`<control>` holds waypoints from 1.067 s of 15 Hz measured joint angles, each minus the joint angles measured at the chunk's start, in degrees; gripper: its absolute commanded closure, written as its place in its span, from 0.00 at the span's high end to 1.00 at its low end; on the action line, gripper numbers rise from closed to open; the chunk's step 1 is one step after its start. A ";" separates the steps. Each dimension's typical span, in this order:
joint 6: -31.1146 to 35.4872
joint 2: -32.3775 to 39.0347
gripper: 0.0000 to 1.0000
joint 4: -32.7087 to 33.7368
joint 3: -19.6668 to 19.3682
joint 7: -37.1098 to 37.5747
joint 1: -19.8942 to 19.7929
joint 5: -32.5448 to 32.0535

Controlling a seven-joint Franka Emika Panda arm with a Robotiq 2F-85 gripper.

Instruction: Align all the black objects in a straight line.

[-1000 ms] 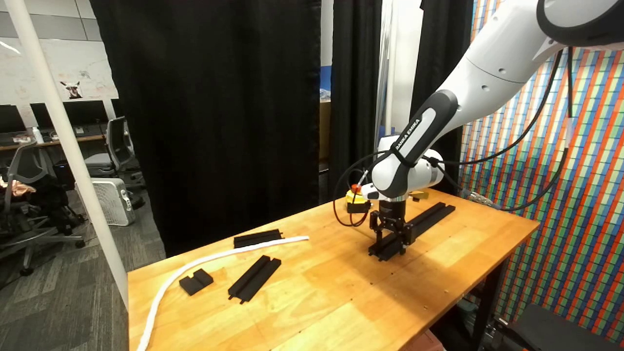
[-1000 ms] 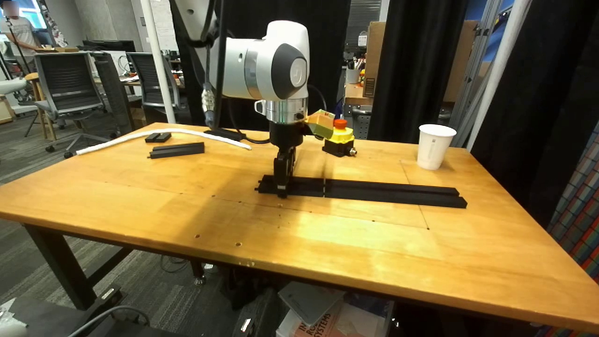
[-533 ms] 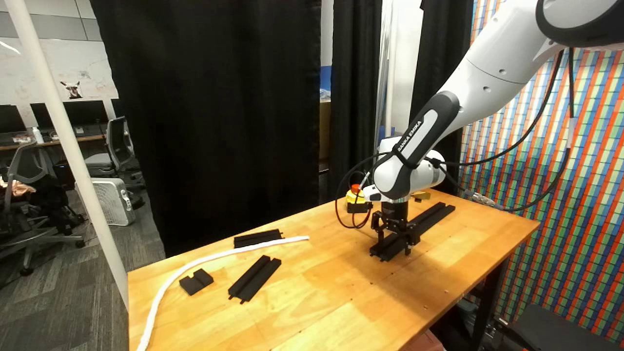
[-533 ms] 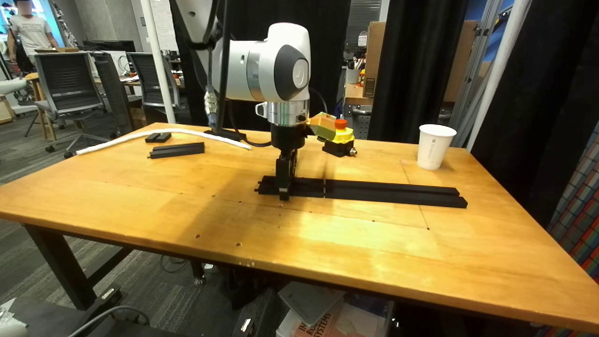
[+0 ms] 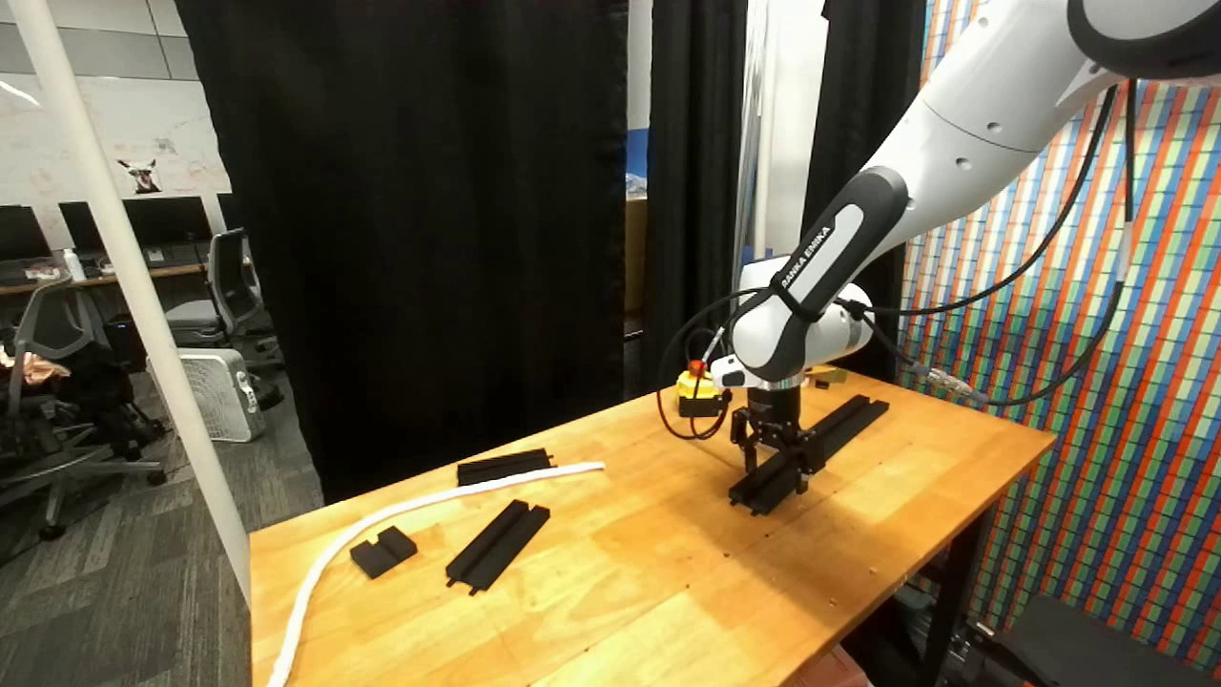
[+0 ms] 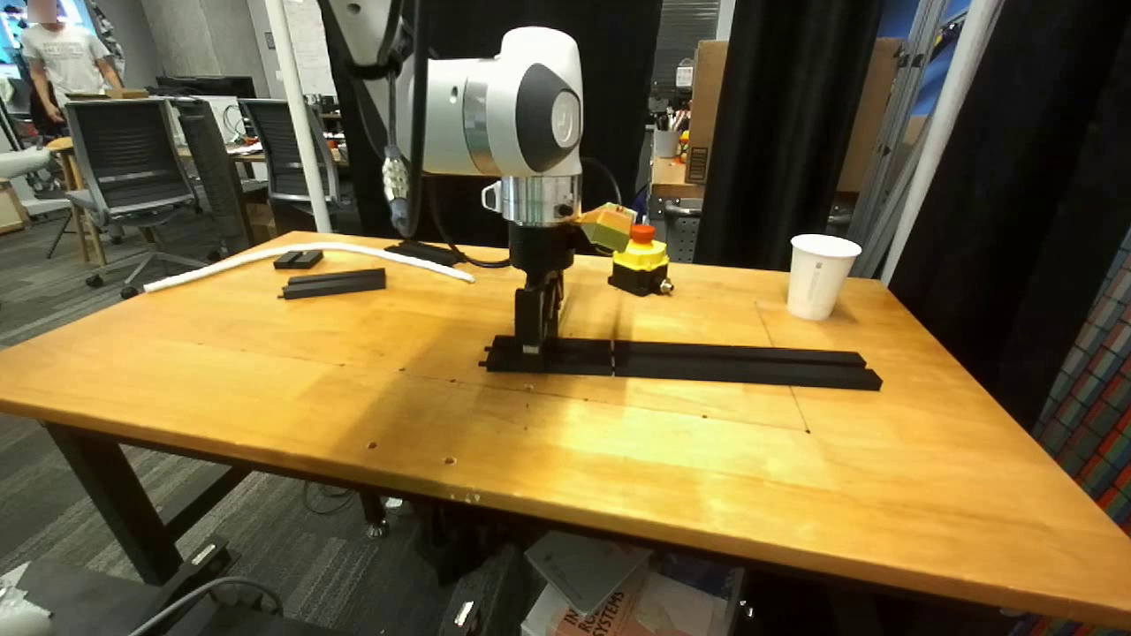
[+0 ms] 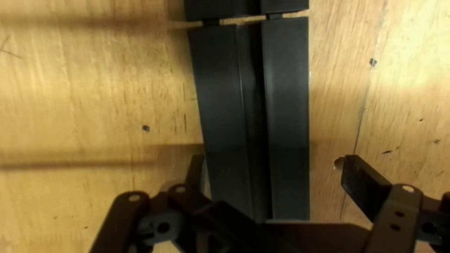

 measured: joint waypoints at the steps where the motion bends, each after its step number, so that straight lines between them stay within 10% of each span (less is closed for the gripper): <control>1: -0.19 -0.56 1.00 -0.10 -0.01 1.41 0.48 -0.63; 16: -6.25 -3.89 1.00 3.87 2.72 28.62 12.88 -12.59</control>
